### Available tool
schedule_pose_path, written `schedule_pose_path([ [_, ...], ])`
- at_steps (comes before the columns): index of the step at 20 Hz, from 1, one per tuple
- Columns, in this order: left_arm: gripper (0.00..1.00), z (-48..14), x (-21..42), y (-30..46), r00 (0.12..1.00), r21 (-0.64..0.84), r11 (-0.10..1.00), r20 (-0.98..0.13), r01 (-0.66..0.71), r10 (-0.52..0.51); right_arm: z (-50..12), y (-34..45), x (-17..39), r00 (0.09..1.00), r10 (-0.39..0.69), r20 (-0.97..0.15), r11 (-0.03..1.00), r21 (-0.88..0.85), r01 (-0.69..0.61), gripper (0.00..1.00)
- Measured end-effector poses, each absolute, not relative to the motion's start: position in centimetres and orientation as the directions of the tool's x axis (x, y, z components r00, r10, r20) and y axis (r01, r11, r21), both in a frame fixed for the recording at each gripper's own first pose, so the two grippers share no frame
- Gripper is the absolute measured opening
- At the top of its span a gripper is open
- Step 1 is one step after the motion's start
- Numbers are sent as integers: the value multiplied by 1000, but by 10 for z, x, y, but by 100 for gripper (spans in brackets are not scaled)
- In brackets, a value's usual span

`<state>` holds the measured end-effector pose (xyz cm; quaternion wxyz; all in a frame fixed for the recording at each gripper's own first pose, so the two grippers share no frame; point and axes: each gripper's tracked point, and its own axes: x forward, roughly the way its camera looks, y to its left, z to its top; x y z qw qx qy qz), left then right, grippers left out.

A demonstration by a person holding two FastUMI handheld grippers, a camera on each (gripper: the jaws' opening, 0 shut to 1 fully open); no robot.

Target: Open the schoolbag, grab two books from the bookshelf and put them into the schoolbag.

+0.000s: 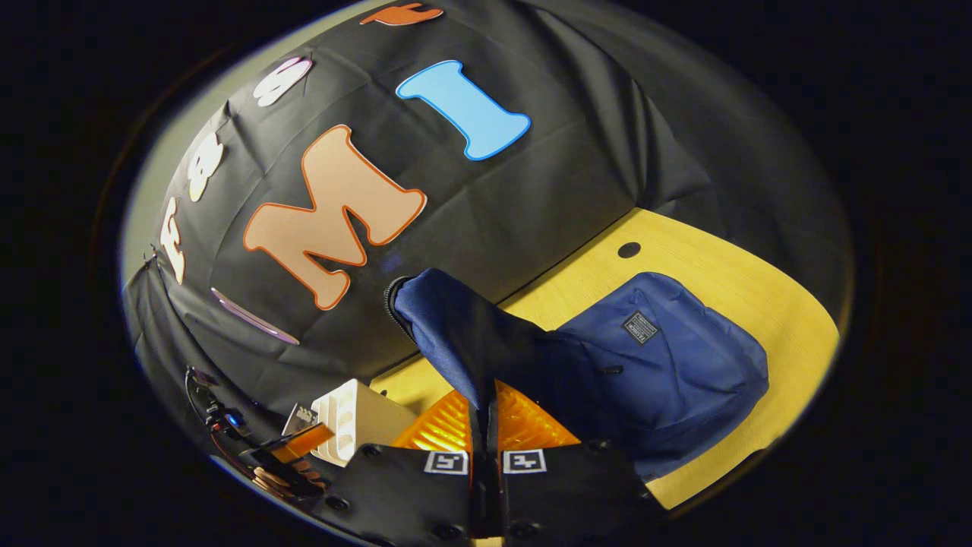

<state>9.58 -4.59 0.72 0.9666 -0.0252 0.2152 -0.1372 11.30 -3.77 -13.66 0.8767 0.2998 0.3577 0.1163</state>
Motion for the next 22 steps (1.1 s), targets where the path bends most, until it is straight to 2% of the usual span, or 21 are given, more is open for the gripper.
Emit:
schedule_pose_path([
  [3,92,15,92,64,913,38,988,-389,147,-121,-137,-38,113,716,419,-559,794,608,11,3],
  [6,92,16,82,138,898,93,993,-438,76,-28,-138,-36,113,712,419,-564,800,600,5,3],
  [7,89,11,79,158,882,109,991,-472,73,-13,-138,-35,113,711,419,-565,801,598,4,3],
  [8,92,10,77,175,860,119,990,-511,74,-3,-137,-35,113,710,419,-566,803,596,1,3],
  [12,90,15,92,224,804,148,986,-593,75,28,-140,-34,112,710,420,-566,799,601,6,3],
  [15,89,14,97,232,739,116,987,-673,107,-1,-142,-32,111,711,419,-565,800,599,5,3],
  [17,88,4,99,246,673,126,984,-739,122,12,-142,-33,111,714,416,-564,800,600,8,3],
  [19,93,0,104,260,632,137,983,-774,122,29,-142,-34,111,716,414,-563,799,601,10,3],
  [22,92,-11,119,270,570,143,982,-820,120,50,-142,-35,111,718,412,-561,797,604,14,3],
])
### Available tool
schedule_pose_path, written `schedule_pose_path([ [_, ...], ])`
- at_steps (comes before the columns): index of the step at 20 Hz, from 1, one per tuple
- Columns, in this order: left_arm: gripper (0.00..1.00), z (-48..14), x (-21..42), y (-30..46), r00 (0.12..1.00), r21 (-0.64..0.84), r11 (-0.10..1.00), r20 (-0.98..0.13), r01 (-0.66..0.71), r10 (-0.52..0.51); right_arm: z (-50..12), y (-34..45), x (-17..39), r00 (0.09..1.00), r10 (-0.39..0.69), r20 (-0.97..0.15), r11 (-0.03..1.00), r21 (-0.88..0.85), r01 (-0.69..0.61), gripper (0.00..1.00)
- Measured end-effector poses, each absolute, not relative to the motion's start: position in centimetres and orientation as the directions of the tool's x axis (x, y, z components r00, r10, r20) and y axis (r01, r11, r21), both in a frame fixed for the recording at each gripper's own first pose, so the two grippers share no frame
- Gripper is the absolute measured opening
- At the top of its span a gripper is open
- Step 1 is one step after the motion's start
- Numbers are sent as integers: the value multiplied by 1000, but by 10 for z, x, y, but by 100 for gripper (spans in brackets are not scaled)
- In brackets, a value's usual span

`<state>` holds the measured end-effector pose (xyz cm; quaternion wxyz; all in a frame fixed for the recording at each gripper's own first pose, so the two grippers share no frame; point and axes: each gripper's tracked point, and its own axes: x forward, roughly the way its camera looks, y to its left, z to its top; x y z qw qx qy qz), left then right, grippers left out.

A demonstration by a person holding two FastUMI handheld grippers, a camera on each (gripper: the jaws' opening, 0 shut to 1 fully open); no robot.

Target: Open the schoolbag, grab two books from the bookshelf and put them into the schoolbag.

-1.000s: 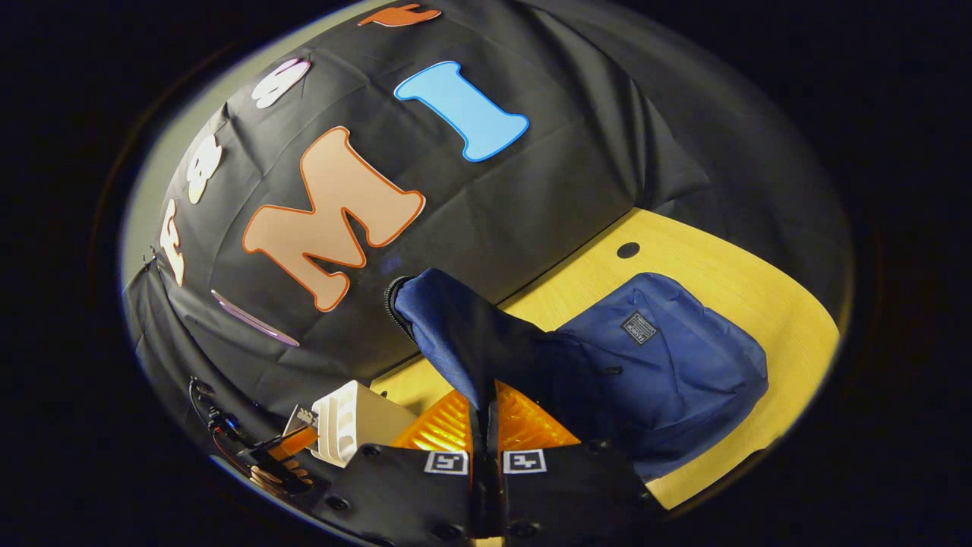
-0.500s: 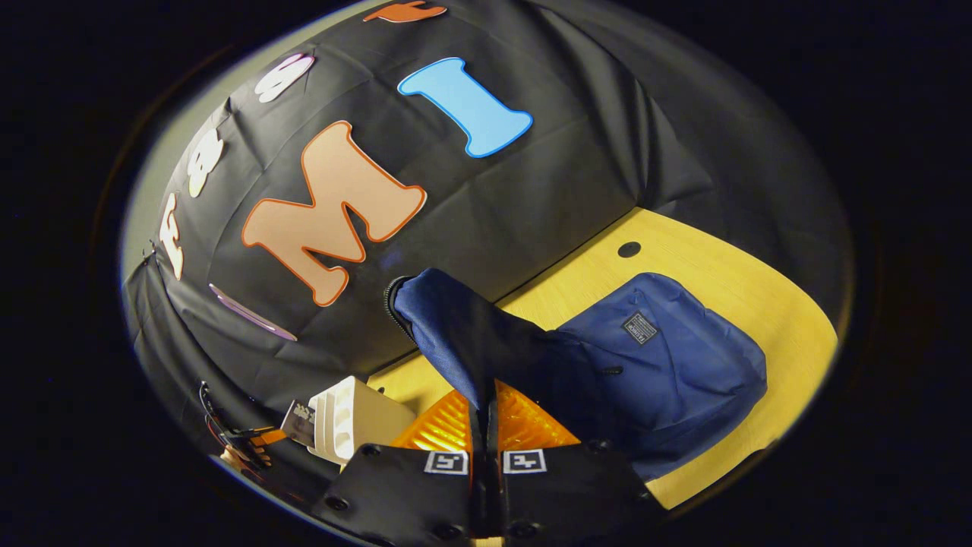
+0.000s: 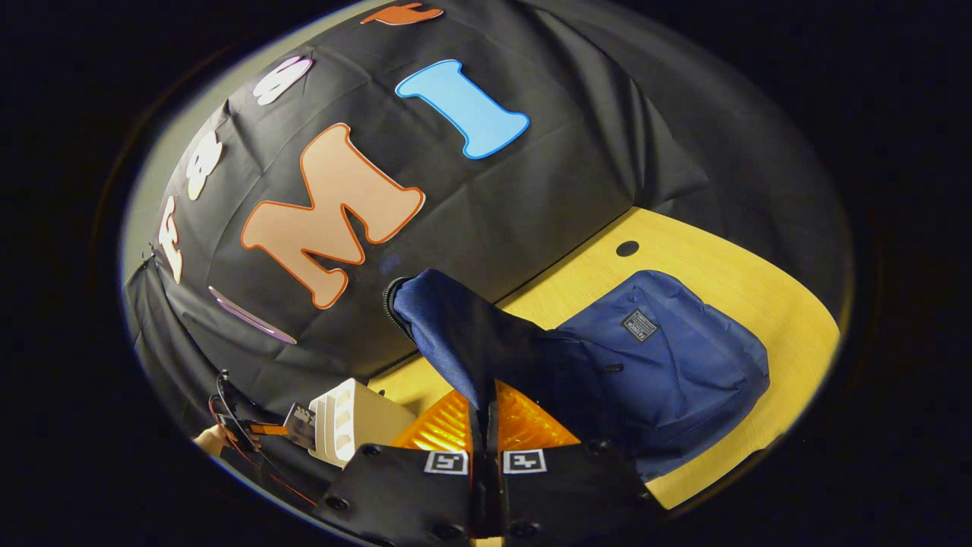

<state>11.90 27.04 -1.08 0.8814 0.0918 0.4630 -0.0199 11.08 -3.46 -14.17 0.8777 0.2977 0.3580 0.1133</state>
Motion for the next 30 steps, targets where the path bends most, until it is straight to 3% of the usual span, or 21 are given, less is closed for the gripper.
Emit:
schedule_pose_path([
  [8,90,-49,140,273,418,183,971,-902,152,105,-139,-38,111,726,403,-557,798,603,20,3],
  [9,96,-54,141,277,400,190,971,-909,146,118,-140,-38,111,728,401,-556,797,604,22,3],
  [13,72,-67,136,275,329,164,979,-937,124,116,-141,-37,111,727,401,-558,798,602,22,3],
  [14,51,-64,131,270,330,151,981,-938,120,104,-141,-37,111,726,401,-559,800,600,20,3],
  [16,34,-68,135,258,305,106,987,-950,124,64,-141,-36,111,723,402,-562,802,597,18,3],
  [22,30,-65,135,263,292,122,982,-953,144,76,-141,-36,112,722,403,-562,802,598,18,3],
  [30,27,-4,111,271,390,135,980,-918,148,68,-144,-34,112,715,411,-565,800,600,14,3],
])
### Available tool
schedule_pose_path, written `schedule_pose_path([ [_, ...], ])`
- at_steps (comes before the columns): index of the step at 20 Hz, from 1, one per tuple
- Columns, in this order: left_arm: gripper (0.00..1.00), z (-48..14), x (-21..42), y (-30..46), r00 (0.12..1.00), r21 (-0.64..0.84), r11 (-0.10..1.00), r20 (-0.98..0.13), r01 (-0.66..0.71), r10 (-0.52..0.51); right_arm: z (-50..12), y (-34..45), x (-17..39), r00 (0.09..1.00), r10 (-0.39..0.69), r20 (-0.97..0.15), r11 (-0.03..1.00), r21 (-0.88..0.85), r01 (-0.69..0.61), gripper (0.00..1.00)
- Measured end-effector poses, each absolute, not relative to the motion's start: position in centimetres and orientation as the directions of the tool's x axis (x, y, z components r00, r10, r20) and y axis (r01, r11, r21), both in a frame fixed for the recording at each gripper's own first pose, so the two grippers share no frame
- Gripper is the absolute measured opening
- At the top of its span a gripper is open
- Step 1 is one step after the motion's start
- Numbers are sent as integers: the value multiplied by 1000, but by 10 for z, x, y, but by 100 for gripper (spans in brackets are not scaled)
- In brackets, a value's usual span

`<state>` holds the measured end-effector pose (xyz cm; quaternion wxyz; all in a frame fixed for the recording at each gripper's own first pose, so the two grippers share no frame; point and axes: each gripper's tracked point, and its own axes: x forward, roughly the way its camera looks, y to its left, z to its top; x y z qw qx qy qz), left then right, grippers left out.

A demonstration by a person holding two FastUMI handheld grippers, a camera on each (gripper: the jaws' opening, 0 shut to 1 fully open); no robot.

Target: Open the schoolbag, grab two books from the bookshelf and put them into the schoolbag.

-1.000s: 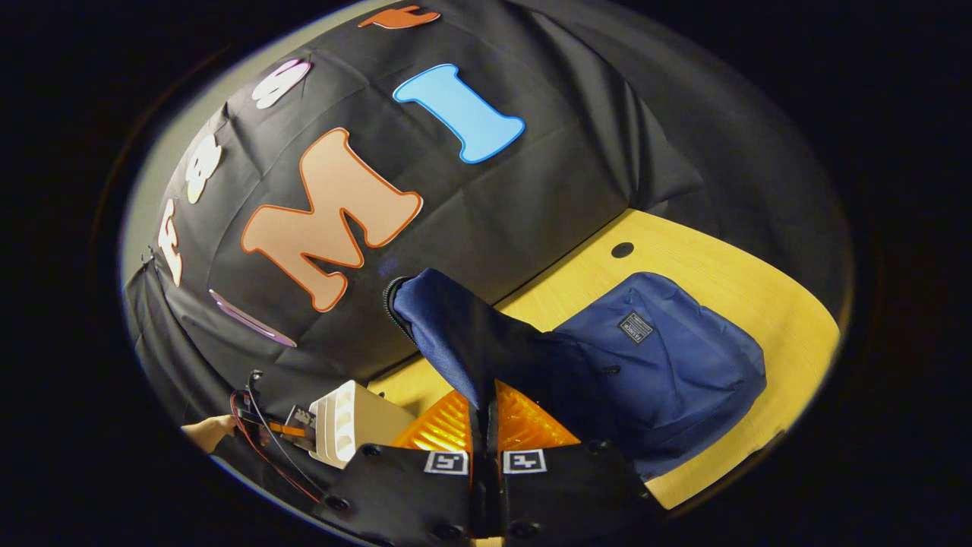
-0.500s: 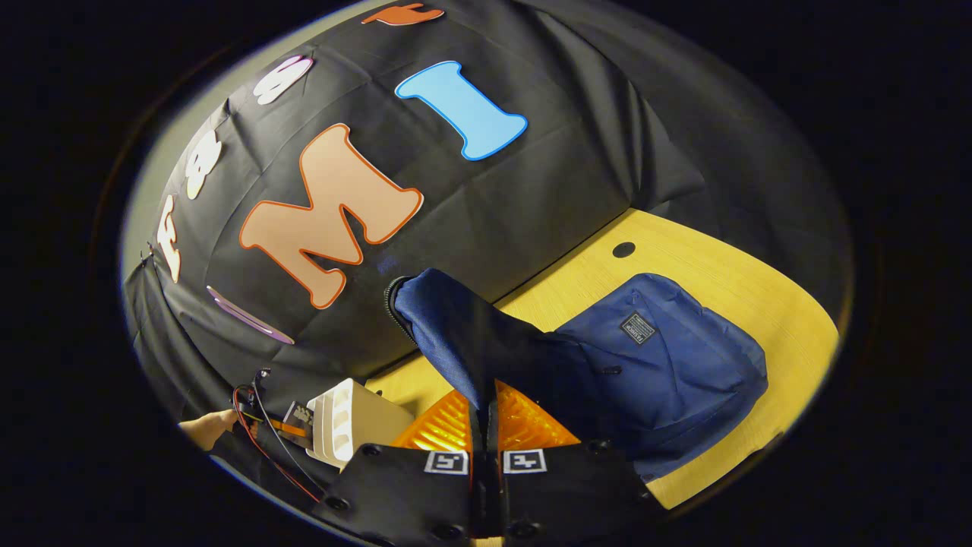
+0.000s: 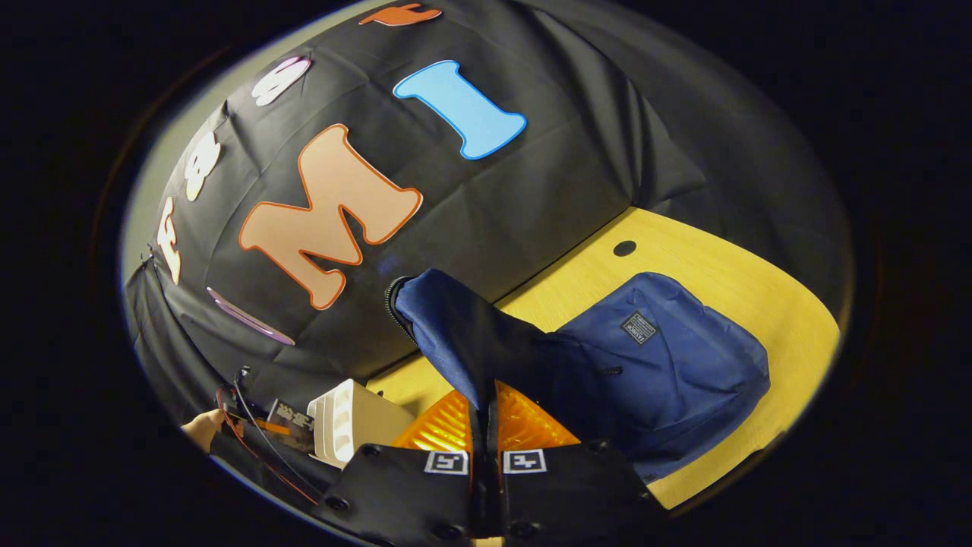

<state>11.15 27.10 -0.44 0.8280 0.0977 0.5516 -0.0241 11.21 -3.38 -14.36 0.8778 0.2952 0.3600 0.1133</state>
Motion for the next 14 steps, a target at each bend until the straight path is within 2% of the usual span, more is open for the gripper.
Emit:
schedule_pose_path([
  [5,27,60,91,275,542,114,990,-839,84,51,-144,-32,113,709,416,-569,802,598,10,3],
  [7,27,84,85,262,613,33,998,-790,53,-6,-144,-33,113,712,414,-567,800,600,12,3],
  [8,24,92,82,249,637,-38,998,-769,40,-54,-145,-33,113,711,416,-567,797,603,15,3],
  [10,27,100,83,218,686,-233,972,-704,18,-182,-146,-34,112,712,417,-565,794,608,18,3],
  [14,25,111,92,132,743,-607,795,-522,23,-419,-146,-36,112,714,415,-564,792,610,21,3],
])
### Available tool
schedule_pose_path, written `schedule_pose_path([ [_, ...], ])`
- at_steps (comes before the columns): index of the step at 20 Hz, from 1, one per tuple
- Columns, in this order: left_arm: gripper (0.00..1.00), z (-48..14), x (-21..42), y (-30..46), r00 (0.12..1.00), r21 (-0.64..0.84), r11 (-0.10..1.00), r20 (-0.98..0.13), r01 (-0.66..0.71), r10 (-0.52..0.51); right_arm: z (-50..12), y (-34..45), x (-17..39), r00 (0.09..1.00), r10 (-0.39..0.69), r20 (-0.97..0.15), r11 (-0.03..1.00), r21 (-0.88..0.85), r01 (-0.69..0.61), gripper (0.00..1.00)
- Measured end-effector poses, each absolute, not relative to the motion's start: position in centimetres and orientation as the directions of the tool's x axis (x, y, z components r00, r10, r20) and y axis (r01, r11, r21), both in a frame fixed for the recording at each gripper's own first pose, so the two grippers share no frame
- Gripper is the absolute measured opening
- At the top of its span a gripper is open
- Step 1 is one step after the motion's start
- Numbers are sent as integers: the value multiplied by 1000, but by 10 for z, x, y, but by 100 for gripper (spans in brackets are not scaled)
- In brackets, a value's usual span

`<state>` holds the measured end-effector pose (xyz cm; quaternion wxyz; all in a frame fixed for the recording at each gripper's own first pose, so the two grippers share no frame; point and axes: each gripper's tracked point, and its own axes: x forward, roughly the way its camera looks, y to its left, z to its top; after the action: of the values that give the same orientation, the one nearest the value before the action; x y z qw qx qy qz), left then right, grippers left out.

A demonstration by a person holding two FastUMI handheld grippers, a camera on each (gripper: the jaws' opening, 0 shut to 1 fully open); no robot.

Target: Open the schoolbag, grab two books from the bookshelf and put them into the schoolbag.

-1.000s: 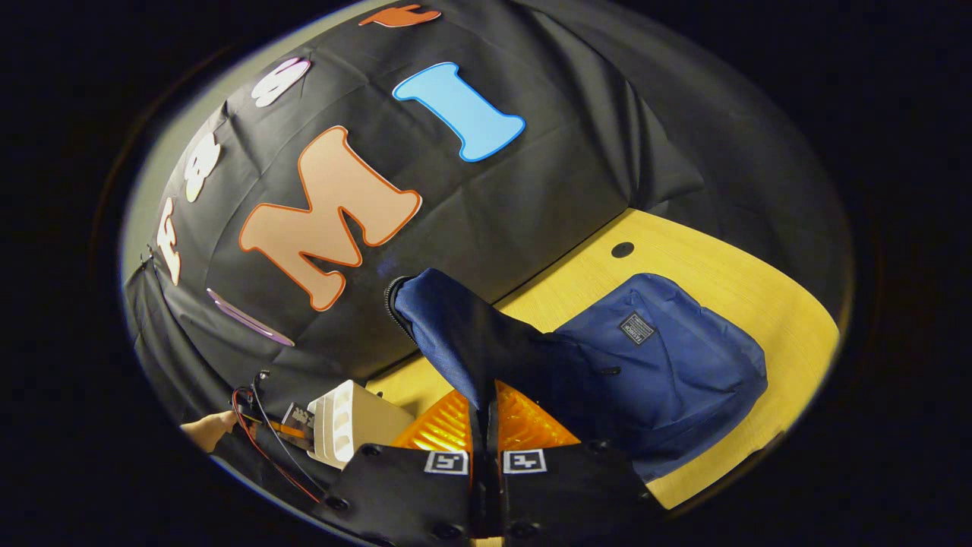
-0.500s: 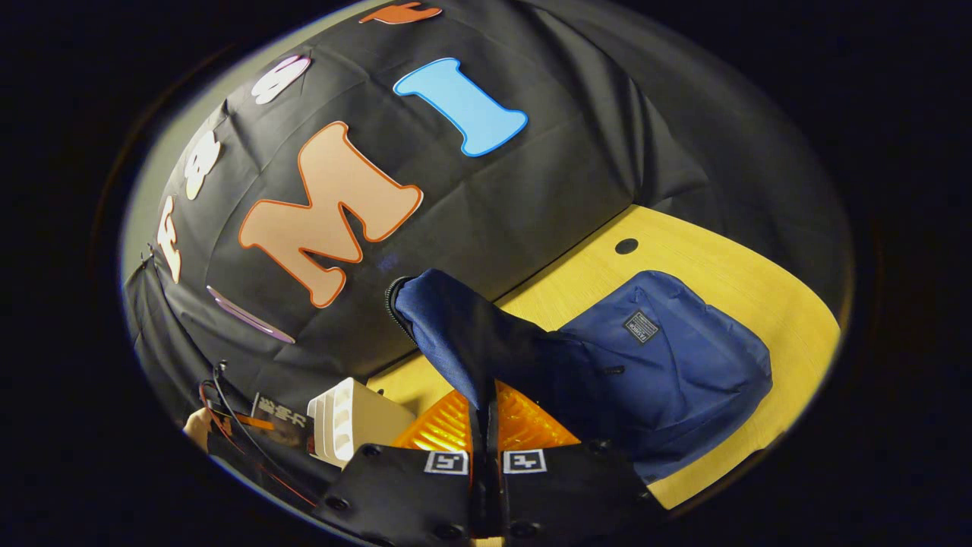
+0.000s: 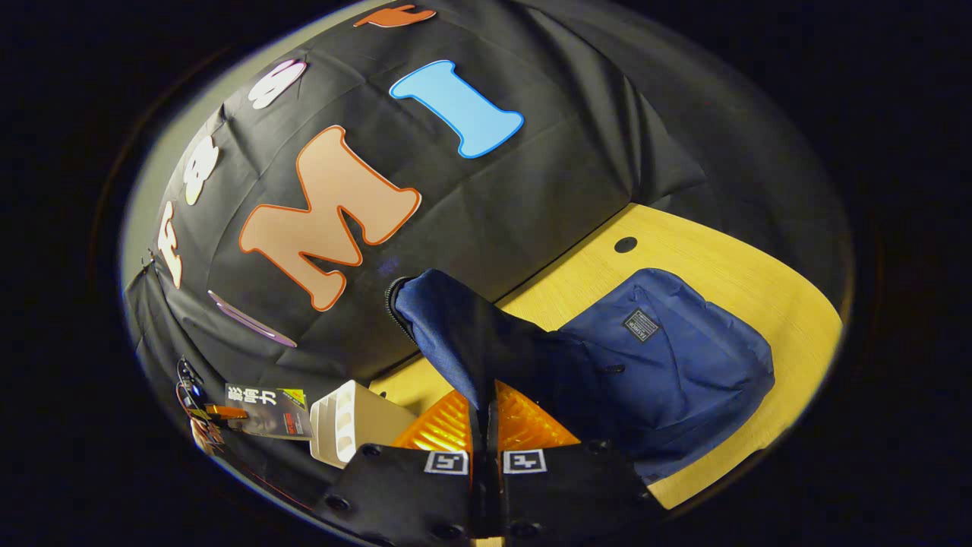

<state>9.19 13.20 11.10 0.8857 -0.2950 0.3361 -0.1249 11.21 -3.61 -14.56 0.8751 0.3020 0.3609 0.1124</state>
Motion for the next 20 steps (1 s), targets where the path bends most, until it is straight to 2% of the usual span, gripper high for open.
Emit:
schedule_pose_path([
  [3,28,112,100,83,726,-724,688,-451,43,-519,-143,-36,113,714,415,-564,794,607,17,3],
  [9,27,71,103,-30,602,-866,496,-362,65,-711,-139,-38,112,719,412,-560,795,607,18,3],
  [15,27,14,107,-139,469,-917,396,-334,37,-817,-135,-39,111,725,408,-556,795,607,18,3],
  [20,27,-44,104,-205,360,-914,406,-378,1,-853,-133,-42,111,734,400,-549,793,609,23,3],
])
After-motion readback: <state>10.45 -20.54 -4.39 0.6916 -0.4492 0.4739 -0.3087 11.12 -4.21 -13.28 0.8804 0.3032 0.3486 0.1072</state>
